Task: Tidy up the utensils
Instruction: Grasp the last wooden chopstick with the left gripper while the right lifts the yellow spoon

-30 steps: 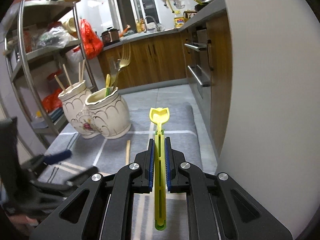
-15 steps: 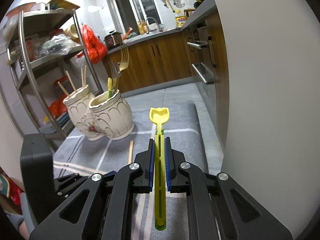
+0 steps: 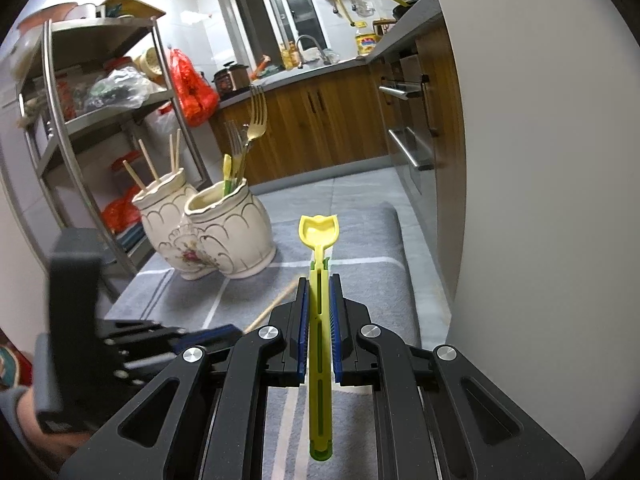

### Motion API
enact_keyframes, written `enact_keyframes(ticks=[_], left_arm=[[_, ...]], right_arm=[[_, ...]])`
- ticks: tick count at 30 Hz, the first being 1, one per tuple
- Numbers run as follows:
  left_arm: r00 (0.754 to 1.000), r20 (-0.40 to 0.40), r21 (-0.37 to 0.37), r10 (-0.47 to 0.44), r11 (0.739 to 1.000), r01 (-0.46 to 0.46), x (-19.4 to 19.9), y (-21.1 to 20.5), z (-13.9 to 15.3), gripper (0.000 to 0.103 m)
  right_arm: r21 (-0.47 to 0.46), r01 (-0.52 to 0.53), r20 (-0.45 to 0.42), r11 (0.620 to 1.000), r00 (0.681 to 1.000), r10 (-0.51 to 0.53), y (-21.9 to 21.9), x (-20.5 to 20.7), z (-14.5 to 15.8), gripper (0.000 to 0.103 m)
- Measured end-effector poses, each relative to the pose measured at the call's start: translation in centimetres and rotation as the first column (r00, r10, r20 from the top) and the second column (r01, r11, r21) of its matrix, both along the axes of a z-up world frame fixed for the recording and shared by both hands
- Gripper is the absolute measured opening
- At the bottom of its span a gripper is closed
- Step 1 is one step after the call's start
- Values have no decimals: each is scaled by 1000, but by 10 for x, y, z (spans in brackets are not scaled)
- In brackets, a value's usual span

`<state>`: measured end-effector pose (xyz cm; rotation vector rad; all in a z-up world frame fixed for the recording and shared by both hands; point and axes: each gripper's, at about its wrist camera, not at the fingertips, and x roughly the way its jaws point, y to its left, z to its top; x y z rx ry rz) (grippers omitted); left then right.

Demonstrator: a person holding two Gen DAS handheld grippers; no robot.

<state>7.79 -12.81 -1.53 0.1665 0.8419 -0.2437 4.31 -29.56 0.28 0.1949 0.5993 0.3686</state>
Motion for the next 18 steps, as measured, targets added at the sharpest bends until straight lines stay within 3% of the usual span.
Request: enact_keyframes(ticks=[6,10,13,15,18], left_arm=[[1000,20,-15,-1,1000,1,-15,30,8,0],[998,4,-45,-58,997,58,-18,32,10,1],[995,2,-12,-98,995,98,-16,22,5,15],[993,-16,3,-120,993,120,-11,13,-3,31],[991,-30,17,-132,991,133,-6,7,-12,31]], right_arm=[[-16,-8,-3,1000,1000,8,7,1,-2,10],[-31,-11,-7,999,1000,10,12,3,-4,10],[-38,-11,-9,999,1000,11,15,4,-4,10],[-44,-12,-12,999,1000,12,16,4,-6,10],[-50,-11,-17,999,1000,10,16,5,-8,10]])
